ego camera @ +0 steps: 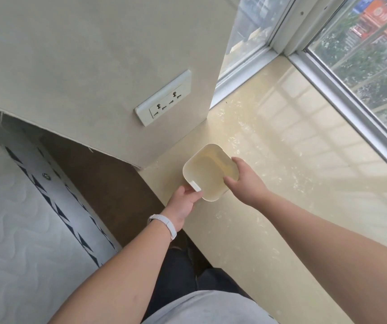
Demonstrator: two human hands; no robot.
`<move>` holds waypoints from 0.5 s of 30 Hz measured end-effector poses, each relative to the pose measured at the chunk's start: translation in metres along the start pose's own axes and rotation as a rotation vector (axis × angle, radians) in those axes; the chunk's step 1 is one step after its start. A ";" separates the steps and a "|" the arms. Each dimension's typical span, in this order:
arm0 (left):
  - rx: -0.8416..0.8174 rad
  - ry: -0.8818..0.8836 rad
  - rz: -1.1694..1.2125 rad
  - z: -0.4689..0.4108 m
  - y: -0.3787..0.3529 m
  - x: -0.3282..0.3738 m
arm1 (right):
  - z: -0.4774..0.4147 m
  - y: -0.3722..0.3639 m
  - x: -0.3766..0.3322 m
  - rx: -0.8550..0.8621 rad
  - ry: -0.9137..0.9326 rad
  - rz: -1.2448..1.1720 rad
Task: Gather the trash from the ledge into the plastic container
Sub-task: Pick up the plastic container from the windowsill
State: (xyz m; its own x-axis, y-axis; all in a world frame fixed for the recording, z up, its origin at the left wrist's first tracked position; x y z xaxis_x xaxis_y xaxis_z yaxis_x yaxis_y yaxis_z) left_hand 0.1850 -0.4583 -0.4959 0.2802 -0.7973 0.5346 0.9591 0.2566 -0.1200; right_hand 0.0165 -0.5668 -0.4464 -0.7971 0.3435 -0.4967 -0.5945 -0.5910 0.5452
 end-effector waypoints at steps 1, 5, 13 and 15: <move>0.001 0.000 -0.006 -0.001 0.000 0.001 | -0.001 0.000 0.001 0.006 -0.009 -0.025; -0.014 -0.002 -0.015 0.002 -0.003 0.006 | 0.006 0.005 0.000 0.018 -0.003 -0.076; -0.063 -0.102 -0.073 0.031 -0.005 0.040 | 0.039 0.027 -0.007 0.059 0.043 -0.199; -0.085 -0.123 -0.087 0.041 -0.008 0.052 | 0.051 0.033 -0.010 0.078 0.066 -0.243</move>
State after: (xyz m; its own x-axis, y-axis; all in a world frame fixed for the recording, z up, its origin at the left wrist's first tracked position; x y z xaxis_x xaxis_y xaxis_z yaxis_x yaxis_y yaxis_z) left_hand 0.1902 -0.4795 -0.4326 0.1937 -0.7401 0.6440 0.9810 0.1384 -0.1361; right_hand -0.0003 -0.5522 -0.3888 -0.6226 0.4185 -0.6612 -0.7761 -0.4381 0.4536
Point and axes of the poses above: each hand's wrist, its own z-axis away from the middle knuckle, its own y-axis out of the back of the hand, x = y × z, the point moved 10 cm from there along -z, towards the middle knuckle, and after that the axes turned 3 degrees about -y, right-handed, at the moved point
